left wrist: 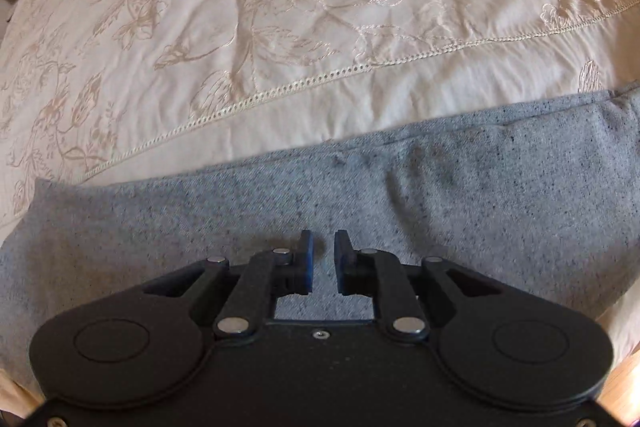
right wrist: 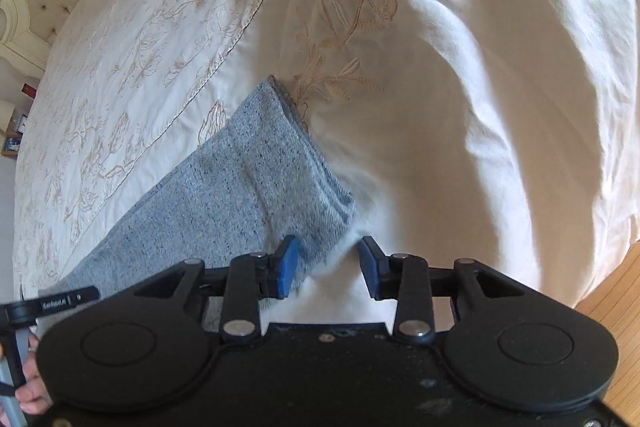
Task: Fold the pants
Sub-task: 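Move the right tool to the leg cuff of the folded sweatpants, then close the right tool on the leg cuff and lift it up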
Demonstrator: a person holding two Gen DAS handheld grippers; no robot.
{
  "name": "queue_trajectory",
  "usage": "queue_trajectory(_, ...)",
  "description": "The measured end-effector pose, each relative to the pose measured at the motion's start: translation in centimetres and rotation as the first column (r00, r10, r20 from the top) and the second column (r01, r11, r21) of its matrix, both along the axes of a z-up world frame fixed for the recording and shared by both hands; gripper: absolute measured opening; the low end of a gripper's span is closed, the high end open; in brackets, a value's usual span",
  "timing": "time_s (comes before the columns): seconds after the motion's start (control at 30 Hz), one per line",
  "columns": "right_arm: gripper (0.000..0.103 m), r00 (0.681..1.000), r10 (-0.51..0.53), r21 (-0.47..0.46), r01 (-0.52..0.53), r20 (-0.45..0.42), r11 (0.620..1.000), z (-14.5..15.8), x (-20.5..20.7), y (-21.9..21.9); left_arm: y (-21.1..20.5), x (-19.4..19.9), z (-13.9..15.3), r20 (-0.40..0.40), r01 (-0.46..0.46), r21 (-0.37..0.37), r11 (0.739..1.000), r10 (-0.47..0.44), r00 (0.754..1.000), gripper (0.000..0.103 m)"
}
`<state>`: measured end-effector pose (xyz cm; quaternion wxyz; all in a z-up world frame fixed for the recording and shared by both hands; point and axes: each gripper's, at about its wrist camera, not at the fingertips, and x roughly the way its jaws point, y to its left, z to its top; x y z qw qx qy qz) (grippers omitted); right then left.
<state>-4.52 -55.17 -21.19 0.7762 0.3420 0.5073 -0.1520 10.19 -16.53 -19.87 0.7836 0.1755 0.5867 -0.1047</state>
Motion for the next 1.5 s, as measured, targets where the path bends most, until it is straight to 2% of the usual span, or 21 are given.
queue_trajectory(0.13, 0.038, 0.999, 0.003, -0.017, -0.003, 0.033, 1.000, -0.2, 2.3, -2.0, 1.6, -1.4, 0.3, -0.023, -0.024, 0.008, 1.000, 0.024, 0.999, 0.020)
queue_trajectory(0.27, 0.039, 0.992, 0.122, -0.005, -0.122, 0.024, 0.993, -1.3, 5.9, -3.0, 2.2, -2.4, 0.7, -0.045, -0.038, -0.006, 0.999, 0.038, 0.998, 0.020)
queue_trajectory(0.37, 0.041, 0.971, 0.236, 0.018, -0.237, 0.032, 0.971, -1.8, 7.5, -2.6, 1.5, -2.5, 1.0, -0.045, -0.031, -0.030, 0.999, 0.029, 0.999, 0.020)
queue_trajectory(0.5, 0.042, 0.918, 0.395, 0.012, -0.395, 0.024, 0.919, -1.6, 8.1, -1.0, 0.0, -1.7, 1.2, -0.038, -0.028, -0.058, 0.998, 0.026, 0.999, 0.020)
queue_trajectory(0.57, 0.032, 0.890, 0.454, -0.009, -0.454, 0.037, 0.891, -1.1, 7.9, 0.1, -1.0, -0.8, 1.0, -0.036, -0.020, -0.079, 0.997, 0.017, 0.999, 0.020)
queue_trajectory(0.6, 0.011, 0.883, 0.467, -0.010, -0.467, 0.046, 0.884, -0.8, 7.7, 0.5, -1.5, -0.5, 0.9, -0.033, -0.015, -0.085, 0.996, 0.012, 0.999, 0.020)
queue_trajectory(0.77, 0.012, 0.903, 0.419, -0.011, -0.420, 0.101, 0.908, 1.4, 6.9, 0.7, -4.4, 2.0, 0.2, -0.013, 0.007, -0.113, 0.994, -0.008, 1.000, 0.020)
queue_trajectory(0.9, 0.012, 0.914, 0.384, -0.006, -0.387, 0.133, 0.922, 2.9, 6.7, 0.5, -5.8, 5.0, -1.5, -0.004, -0.052, -0.092, 0.994, 0.052, 0.999, 0.020)
queue_trajectory(1.0, 0.012, 0.918, 0.366, 0.006, -0.371, 0.152, 0.929, 3.7, 6.8, 0.4, -6.5, 6.6, -3.6, -0.016, -0.053, -0.047, 0.997, 0.052, 0.999, 0.016)
queue_trajectory(1.1, 0.012, 0.919, 0.359, 0.005, -0.365, 0.165, 0.931, 4.3, 6.9, 0.7, -6.7, 7.0, -2.7, -0.011, -0.030, -0.049, 0.998, 0.030, 1.000, 0.016)
queue_trajectory(1.2, 0.012, 0.926, 0.332, 0.029, -0.343, 0.181, 0.939, 4.8, 6.6, 0.6, -4.6, 6.3, 0.2, 0.018, -0.076, -0.127, 0.989, 0.079, 0.997, 0.019)
queue_trajectory(1.3, 0.012, 0.929, 0.322, 0.037, -0.334, 0.183, 0.942, 5.3, 6.4, 0.9, -2.1, 4.0, 2.1, 0.025, -0.122, -0.136, 0.983, 0.126, 0.992, 0.019)
queue_trajectory(1.4, 0.012, 0.928, 0.322, 0.038, -0.334, 0.191, 0.942, 5.8, 6.2, 1.3, -0.5, 1.3, 1.6, -0.029, -0.127, -0.129, 0.983, 0.125, 0.992, 0.019)
queue_trajectory(1.5, 0.012, 0.925, 0.331, 0.015, -0.340, 0.187, 0.940, 6.2, 6.0, 2.0, -0.6, -1.0, -0.6, -0.093, -0.093, -0.113, 0.989, 0.083, 0.992, 0.019)
